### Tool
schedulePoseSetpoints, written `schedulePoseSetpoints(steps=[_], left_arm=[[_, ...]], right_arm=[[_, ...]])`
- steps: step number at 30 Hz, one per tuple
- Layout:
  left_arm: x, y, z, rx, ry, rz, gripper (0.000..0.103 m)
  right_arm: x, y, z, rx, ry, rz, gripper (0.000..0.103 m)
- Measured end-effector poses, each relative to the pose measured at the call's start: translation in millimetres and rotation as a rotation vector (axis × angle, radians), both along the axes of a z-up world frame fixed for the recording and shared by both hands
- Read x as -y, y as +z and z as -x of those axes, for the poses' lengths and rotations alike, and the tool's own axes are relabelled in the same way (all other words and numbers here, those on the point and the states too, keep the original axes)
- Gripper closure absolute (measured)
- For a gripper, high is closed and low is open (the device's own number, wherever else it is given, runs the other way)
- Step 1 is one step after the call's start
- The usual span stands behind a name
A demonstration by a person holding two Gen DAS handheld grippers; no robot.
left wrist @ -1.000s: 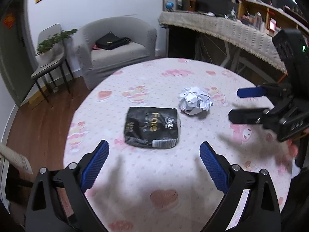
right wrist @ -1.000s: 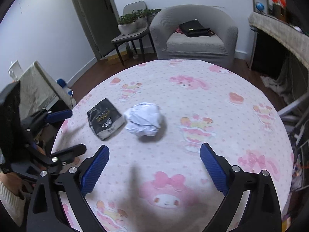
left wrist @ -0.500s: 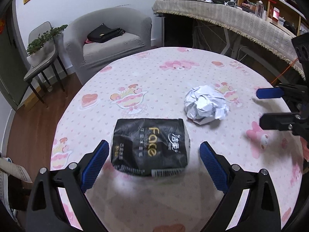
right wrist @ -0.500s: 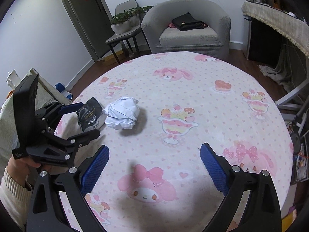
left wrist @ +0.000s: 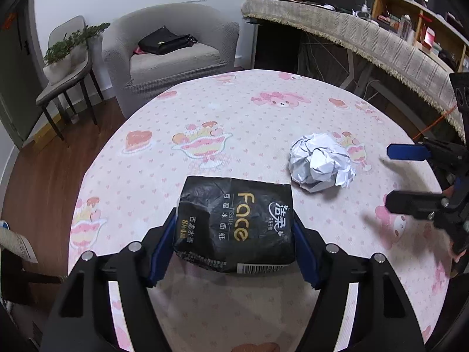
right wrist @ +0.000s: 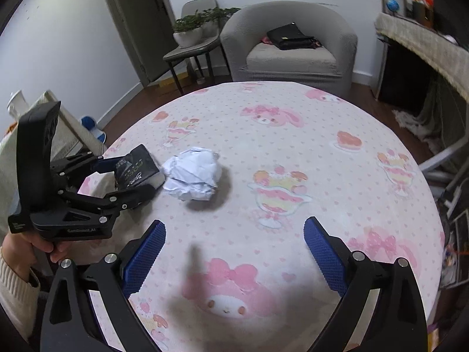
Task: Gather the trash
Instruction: 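Grasp the black Face tissue pack with left tool while right tool grasps the crumpled white paper ball, then carry the black pack and paper ball over the teal bin with both tools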
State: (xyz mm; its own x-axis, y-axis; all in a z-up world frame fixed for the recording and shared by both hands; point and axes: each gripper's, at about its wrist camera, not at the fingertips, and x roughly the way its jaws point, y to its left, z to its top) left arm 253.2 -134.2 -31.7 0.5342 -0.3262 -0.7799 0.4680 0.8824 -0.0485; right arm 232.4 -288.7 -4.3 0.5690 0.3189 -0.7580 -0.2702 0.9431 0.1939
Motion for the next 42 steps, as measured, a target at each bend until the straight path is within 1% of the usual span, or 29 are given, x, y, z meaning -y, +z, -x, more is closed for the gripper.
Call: schedulePoseSetpoints(steps=[4, 8, 10, 13, 19, 23, 26, 27, 28, 30, 31, 36, 42], left_arm=[[-6, 0, 2, -0.002, 0.024, 0.013, 0.03], [-18, 2, 2, -0.011, 0.053, 0.043, 0.03], [-25, 3, 4, -0.022, 0.067, 0.068, 0.03], [-37, 3, 8, -0.027, 0.085, 0.084, 0.03], [-68, 10, 20, -0.037, 0.142, 0.139, 0.03], [-83, 18, 27, -0.024, 0.162, 0.151, 0.03], [-97, 23, 33, -0.018, 0.185, 0.177, 0.03], [-103, 24, 34, -0.018, 0.197, 0.184, 0.03], [-108, 25, 35, -0.02, 0.202, 0.188, 0.03], [-117, 25, 39, -0.022, 0.216, 0.188, 0.03], [-121, 25, 40, -0.023, 0.223, 0.186, 0.03], [-147, 30, 53, -0.011, 0.259, 0.177, 0.03], [-178, 35, 64, 0.015, 0.332, 0.184, 0.03]], right_arm=[[-13, 0, -3, 0.022, 0.013, 0.052, 0.007], [-23, 1, -8, 0.041, 0.03, 0.062, 0.007], [-31, -2, -12, 0.039, 0.04, 0.082, 0.007], [-40, -7, -19, 0.036, 0.045, 0.112, 0.007], [-52, -11, -33, 0.021, 0.044, 0.136, 0.007], [-57, -12, -39, 0.029, 0.039, 0.147, 0.009], [-58, -13, -46, 0.029, 0.011, 0.149, 0.02], [-59, -13, -48, 0.028, 0.003, 0.141, 0.025], [-61, -13, -49, 0.025, 0.005, 0.137, 0.034], [-68, -14, -52, 0.017, 0.014, 0.149, 0.05], [-72, -13, -53, 0.023, 0.011, 0.169, 0.055], [-90, -3, -49, 0.049, 0.019, 0.17, 0.056], [-126, 11, -38, 0.086, 0.084, 0.181, 0.056]])
